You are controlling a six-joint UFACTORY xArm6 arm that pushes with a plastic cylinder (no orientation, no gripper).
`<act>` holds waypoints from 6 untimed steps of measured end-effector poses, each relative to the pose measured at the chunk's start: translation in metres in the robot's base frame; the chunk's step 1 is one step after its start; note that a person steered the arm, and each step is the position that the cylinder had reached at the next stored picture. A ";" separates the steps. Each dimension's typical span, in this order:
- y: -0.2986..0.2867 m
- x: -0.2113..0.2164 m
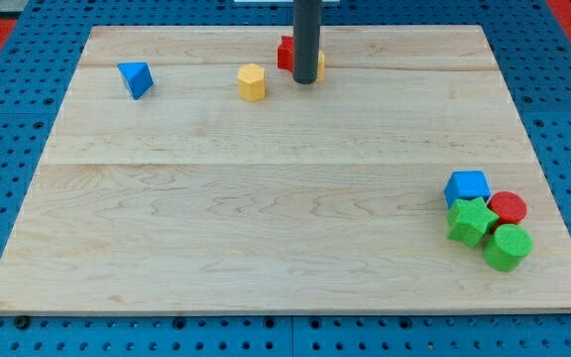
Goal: Push the yellow heart and red star to the center top of the board
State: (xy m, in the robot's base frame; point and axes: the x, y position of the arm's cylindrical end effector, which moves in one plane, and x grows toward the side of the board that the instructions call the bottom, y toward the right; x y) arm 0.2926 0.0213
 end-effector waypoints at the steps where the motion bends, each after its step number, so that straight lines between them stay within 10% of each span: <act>1: -0.005 -0.019; 6: -0.062 -0.070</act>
State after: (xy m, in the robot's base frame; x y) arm 0.2224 -0.0404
